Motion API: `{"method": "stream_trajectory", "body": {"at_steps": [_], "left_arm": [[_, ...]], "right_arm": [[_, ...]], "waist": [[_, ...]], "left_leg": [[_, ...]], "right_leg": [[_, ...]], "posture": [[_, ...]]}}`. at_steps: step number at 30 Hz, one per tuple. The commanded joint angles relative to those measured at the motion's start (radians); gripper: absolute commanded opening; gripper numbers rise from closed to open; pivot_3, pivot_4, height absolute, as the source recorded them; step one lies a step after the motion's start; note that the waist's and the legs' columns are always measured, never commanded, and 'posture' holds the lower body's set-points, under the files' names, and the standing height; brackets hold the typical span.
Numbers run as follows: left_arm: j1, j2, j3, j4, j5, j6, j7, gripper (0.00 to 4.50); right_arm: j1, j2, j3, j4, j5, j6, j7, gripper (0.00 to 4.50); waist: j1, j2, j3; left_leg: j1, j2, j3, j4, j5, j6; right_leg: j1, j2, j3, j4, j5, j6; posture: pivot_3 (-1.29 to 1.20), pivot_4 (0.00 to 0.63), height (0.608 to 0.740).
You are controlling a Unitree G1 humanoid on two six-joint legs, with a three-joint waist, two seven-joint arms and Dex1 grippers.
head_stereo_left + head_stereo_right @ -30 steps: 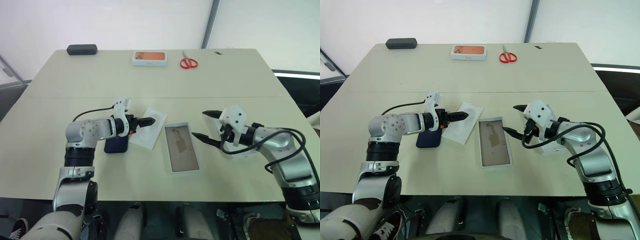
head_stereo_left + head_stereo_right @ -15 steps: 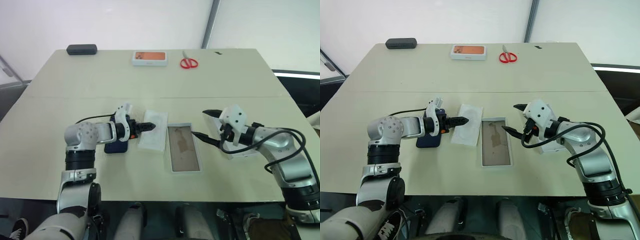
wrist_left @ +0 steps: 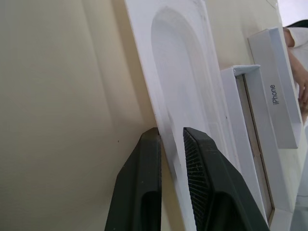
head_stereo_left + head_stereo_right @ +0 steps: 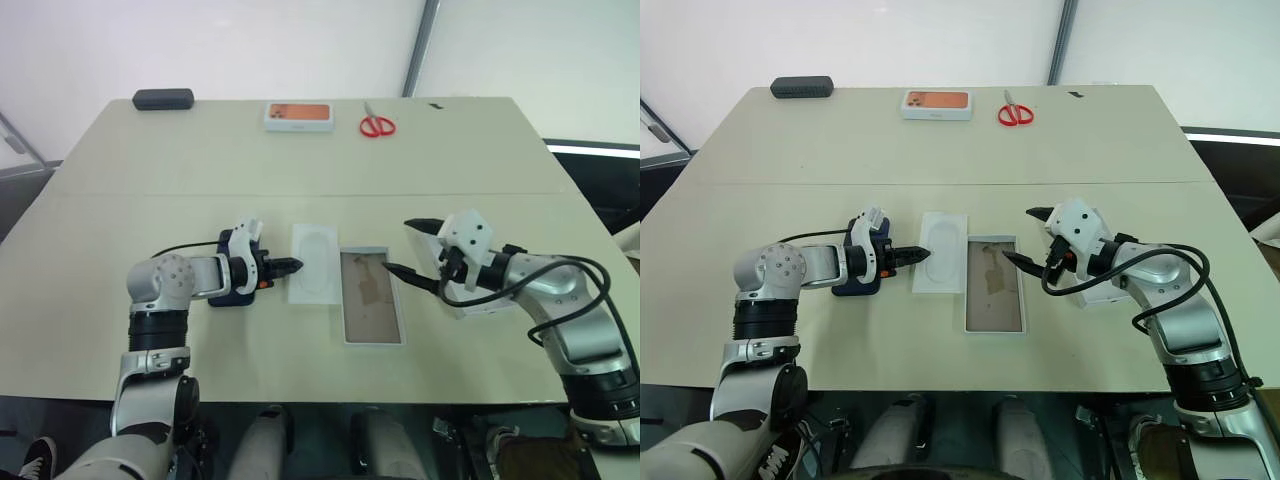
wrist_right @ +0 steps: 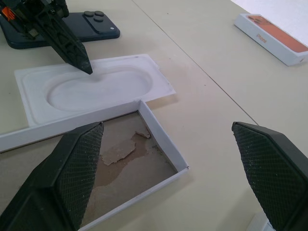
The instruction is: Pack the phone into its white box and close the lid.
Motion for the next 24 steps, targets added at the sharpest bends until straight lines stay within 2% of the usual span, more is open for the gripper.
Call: {"method": "stream_trajectory", "body": {"at_steps": [1,7,12,15,19,24], "left_arm": [[0.013,-0.002,0.004,0.006,0.004,0.007,0.01,0.03],[0.008,0.009,0.006,0.006,0.009,0.002,0.011,0.03],[-0.029,0.005,0.124,0.014,-0.032,0.036,0.041,0.03],[-0.051,0.014,0.163,0.003,-0.049,0.068,0.049,0.03],[-0.074,-0.005,0.205,-0.019,-0.064,0.115,0.064,0.03],[-0.085,-0.03,0.225,-0.046,-0.072,0.123,0.082,0.03]], "right_arm": [[-0.014,0.003,-0.011,-0.038,0.005,-0.012,-0.002,4.5],[0.002,-0.002,-0.011,-0.045,0.006,-0.014,0.005,4.5],[0.068,-0.021,-0.037,-0.132,0.172,0.13,0.088,4.5],[0.14,-0.077,-0.028,-0.214,0.255,0.193,0.178,4.5],[0.195,-0.132,0.046,-0.225,0.174,0.114,0.247,4.5],[0.169,-0.127,0.121,-0.181,0.126,0.054,0.293,4.5]], "waist": [[-0.001,0.0,0.0],[-0.001,0.0,0.0],[-0.003,0.0,0.0],[0.0,-0.001,0.001],[0.001,-0.002,0.001],[-0.003,-0.002,0.001]], "left_leg": [[0.0,0.0,0.0,0.0,0.0,0.0],[0.0,0.0,0.0,0.0,0.0,0.0],[0.0,0.001,-0.002,-0.001,0.0,0.0],[-0.001,0.0,-0.002,0.0,0.0,0.0],[-0.001,0.0,-0.001,0.0,0.0,0.0],[-0.001,0.0,0.0,0.0,0.0,0.0]], "right_leg": [[0.0,0.0,0.0,0.0,0.0,0.0],[0.0,0.0,0.0,0.0,0.0,0.0],[-0.001,0.001,0.0,0.0,0.0,0.0],[-0.001,0.0,0.0,0.0,0.0,0.0],[0.0,0.0,-0.001,-0.001,0.0,0.0],[0.0,0.001,-0.001,-0.001,0.0,0.0]], "posture": [[0.0,0.15,0.74],[0.0,0.15,0.74],[0.0,0.15,0.74],[0.0,0.15,0.74],[0.0,0.15,0.74],[0.0,0.15,0.74]]}}
